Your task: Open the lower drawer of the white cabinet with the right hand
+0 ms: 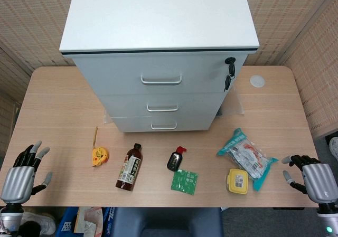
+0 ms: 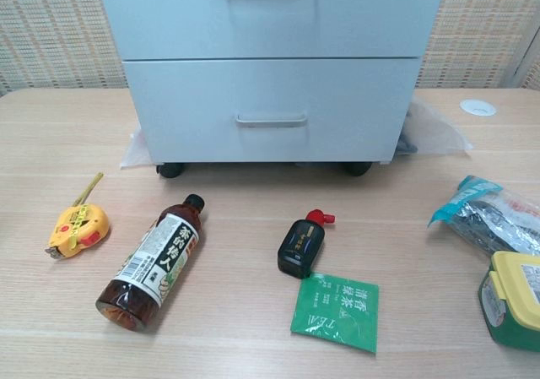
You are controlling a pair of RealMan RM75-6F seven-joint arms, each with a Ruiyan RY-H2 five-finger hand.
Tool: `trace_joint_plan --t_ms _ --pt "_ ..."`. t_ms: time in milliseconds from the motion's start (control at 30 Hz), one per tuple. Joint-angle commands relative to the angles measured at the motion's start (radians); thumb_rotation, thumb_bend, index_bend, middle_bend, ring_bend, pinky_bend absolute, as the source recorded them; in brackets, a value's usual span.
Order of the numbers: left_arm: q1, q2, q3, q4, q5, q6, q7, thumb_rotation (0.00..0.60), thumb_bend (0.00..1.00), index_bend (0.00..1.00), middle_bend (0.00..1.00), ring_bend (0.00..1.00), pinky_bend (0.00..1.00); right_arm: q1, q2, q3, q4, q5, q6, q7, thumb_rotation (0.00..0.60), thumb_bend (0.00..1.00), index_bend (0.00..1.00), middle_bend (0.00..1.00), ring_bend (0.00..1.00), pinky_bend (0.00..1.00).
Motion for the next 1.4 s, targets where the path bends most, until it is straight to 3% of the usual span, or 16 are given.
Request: trace_joint_plan --t_ms 33,500,767,967,1200,1400 --pt "-0.001 -0.001 -0.001 0.001 0.001 0.001 0.000 0.600 0.36 0.15 0.00 0.04 0.12 0.001 -0.001 0.000 0.001 -0.001 0.000 0.002 0.600 0.30 0.44 0.52 0.46 0.58" --pt "0.000 0.006 0.001 -0.007 0.015 0.014 -0.003 0.600 0.36 0.15 0.00 0.04 0.12 -0.001 0.001 -0.002 0.002 -0.005 0.012 0.011 0.600 0.30 0.44 0.54 0.47 0.58" --pt "0.000 0.015 0.003 -0.020 0.020 0.016 0.002 0.600 0.36 0.15 0.00 0.04 0.12 0.032 0.025 0.007 -0.038 -0.048 0.007 -0.026 0.600 0.30 0.43 0.69 0.66 0.58" --pt "0.000 0.021 0.005 -0.027 0.024 0.018 0.005 0.600 0.36 0.15 0.00 0.04 0.12 0.093 0.079 0.024 -0.137 -0.086 -0.048 -0.116 0.600 0.30 0.35 0.76 0.76 0.67" --pt "-0.001 0.030 0.005 -0.039 0.032 0.022 0.008 0.600 0.36 0.15 0.00 0.04 0.12 0.190 0.152 0.066 -0.325 -0.096 -0.171 -0.277 0.600 0.30 0.22 0.79 0.80 0.77" --pt "0.000 0.034 0.007 -0.045 0.034 0.022 0.012 0.600 0.36 0.15 0.00 0.04 0.12 0.248 0.171 0.101 -0.413 -0.086 -0.240 -0.381 0.600 0.30 0.18 0.82 0.85 0.86"
